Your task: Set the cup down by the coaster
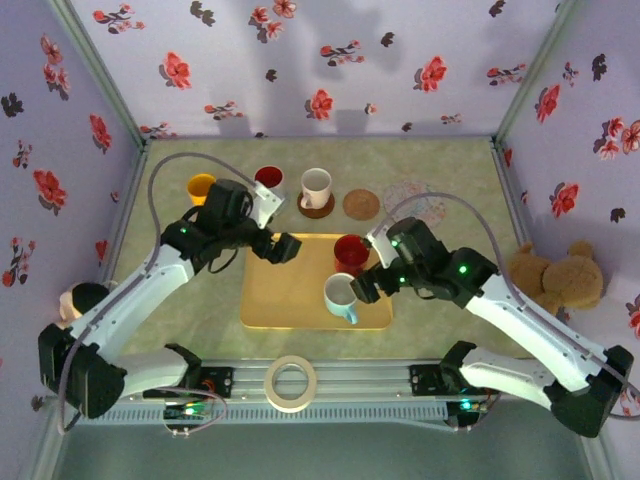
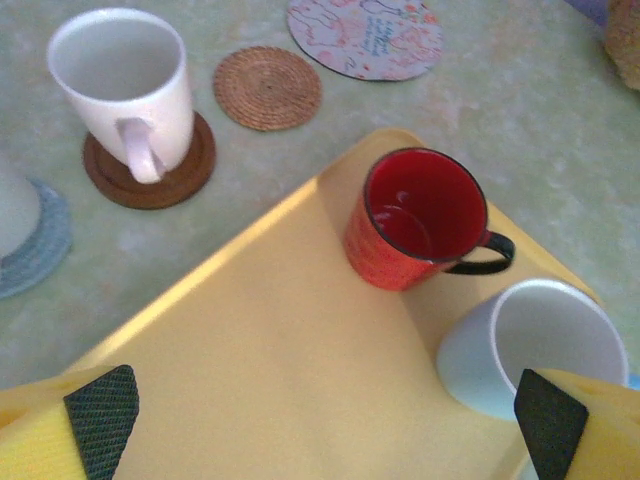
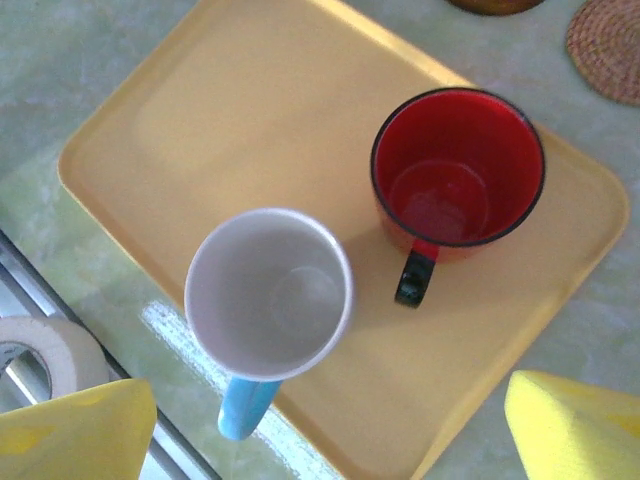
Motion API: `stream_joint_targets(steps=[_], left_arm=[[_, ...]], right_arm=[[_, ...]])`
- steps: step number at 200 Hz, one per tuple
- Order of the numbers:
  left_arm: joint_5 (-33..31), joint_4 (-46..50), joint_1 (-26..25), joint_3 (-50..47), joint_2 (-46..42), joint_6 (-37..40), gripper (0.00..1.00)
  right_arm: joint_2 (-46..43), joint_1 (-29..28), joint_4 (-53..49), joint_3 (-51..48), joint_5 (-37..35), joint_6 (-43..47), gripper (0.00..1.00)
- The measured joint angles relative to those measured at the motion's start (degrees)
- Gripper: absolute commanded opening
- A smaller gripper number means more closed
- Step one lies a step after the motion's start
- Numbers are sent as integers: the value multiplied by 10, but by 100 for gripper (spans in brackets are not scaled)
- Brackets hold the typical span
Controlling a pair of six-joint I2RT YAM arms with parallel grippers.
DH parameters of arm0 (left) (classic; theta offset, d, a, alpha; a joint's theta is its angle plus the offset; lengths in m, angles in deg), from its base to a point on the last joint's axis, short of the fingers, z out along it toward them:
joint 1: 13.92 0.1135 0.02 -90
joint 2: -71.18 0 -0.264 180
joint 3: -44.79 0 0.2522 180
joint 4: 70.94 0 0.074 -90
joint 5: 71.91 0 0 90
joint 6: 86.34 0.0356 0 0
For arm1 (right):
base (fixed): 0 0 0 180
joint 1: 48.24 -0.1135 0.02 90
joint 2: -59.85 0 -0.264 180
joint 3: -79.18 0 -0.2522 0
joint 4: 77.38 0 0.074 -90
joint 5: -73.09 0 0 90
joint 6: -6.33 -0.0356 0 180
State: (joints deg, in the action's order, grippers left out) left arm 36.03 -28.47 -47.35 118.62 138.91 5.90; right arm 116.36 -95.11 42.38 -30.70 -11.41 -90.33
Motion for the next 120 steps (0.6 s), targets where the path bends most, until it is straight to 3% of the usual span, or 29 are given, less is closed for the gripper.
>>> stream_joint_targets(steps=[120], left_arm=[[63, -24, -18, -177, -138, 49, 100]], right_arm=[[48, -111, -2, -61, -28, -86, 83]])
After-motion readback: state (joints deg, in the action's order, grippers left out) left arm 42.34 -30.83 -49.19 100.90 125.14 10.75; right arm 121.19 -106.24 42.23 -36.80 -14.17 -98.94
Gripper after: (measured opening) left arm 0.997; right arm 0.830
